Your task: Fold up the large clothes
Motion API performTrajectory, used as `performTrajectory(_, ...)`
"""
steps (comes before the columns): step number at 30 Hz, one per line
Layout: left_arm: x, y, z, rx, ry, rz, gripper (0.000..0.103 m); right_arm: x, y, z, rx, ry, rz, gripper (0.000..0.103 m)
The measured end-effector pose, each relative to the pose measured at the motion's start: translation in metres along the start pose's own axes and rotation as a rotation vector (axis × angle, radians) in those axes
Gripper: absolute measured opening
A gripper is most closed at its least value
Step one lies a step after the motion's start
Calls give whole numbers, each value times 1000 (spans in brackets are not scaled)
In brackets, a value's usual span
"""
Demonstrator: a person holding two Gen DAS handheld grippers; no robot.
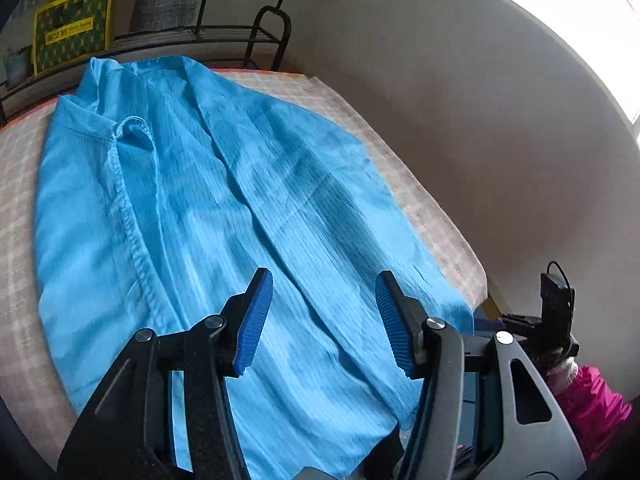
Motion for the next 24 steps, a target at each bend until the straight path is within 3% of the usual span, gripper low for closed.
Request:
performTrajectory(5, -42, 40, -24, 45, 4, -41, 56, 1, -13, -1, -3, 21, -36, 59)
performTrajectory(12, -36, 80, -36, -32, 65, -20, 56, 12, -28, -9, 66, -65, -42, 58)
performTrajectory(14, -28, 86, -36, -61, 79, -9, 56, 17, -28, -5, 79, -105, -22, 51)
performTrajectory(16, -18, 92, -42, -76, 90, -1, 56, 24, -25, 1, 81, -117, 9, 32)
performTrajectory(17, -14, 94, -46, -76, 93, 2, 56, 26, -24, 4, 77, -111, 12, 30)
performTrajectory(19, -3, 92, -57, -70, 97, 12, 56, 26, -23, 8, 77, -104, 32, 8)
performTrajectory(24, 38, 50, -82, -11, 58, -11, 56, 17, -25, 9, 81, -99, 13, 2)
Point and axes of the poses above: each gripper's, at about its wrist camera, not at the fingertips, and x roughly the way its jaws point, z to its left, y to its underside, the point moved 6 cm from there along x, roughly the way its jaws point, and after that the axes turned 8 degrees about x, right-handed, at the moved point
